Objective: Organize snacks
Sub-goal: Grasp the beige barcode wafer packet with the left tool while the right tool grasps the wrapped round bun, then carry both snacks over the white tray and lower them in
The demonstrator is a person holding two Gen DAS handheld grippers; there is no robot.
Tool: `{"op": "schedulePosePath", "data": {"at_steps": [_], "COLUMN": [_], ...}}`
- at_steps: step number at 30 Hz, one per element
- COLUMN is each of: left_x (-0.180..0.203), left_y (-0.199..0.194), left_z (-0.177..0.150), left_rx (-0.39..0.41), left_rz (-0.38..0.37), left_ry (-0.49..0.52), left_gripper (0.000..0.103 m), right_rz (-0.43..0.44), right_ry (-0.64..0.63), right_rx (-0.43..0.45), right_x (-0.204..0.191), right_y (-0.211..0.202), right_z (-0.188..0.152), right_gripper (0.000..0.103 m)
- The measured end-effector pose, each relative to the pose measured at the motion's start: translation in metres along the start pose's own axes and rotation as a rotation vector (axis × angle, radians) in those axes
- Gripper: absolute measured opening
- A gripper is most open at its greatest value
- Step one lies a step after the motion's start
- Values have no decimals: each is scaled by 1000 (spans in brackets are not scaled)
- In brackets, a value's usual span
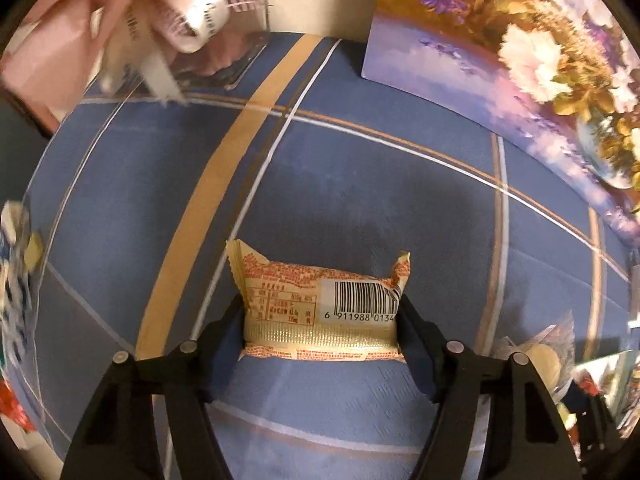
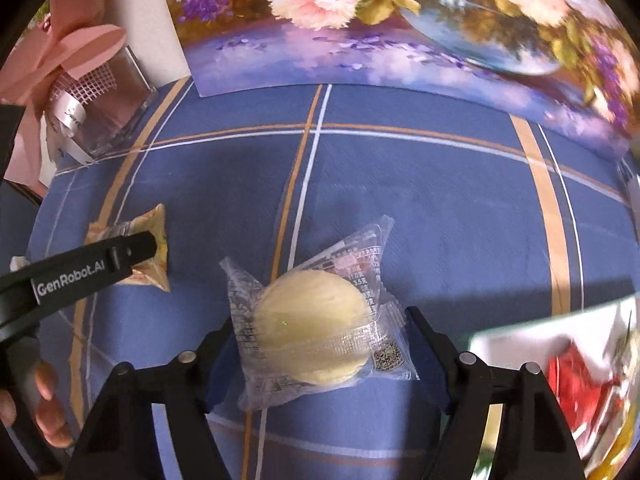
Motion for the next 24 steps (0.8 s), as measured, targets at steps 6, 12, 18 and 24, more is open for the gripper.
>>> {"op": "schedulePosePath", "data": {"at_steps": [6,12,18,24], "left_x": [11,40,74,110], "left_y": [-46,-93,-114,-124], "left_z": [-28,-62,-95,-121], "left_rx": [21,69,90,96], "left_rz": [-58,-125,-163,-189], "left_ry": [-29,-22,23,65], "left_gripper": [72,72,72,72], "right_rz": [12,-10,-44,-64], "right_ry": [55,119,163,223], "right_rx": [29,68,100,119], "right_x": [12,36,65,103], "right_y": [-42,-86,-119,-141], "right_z": [-22,-49,-81,-102], "right_gripper": [78,78,78,78]}}
Point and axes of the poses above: each gripper's, at about its wrist camera, not at the fingertips, and y roughly the way its jaws point, x to its right, z to its top, the point moved 5 cm from there along y, roughly the way its jaws point, and after that the axes turned 2 degrees about -z, right-handed, at the moved point
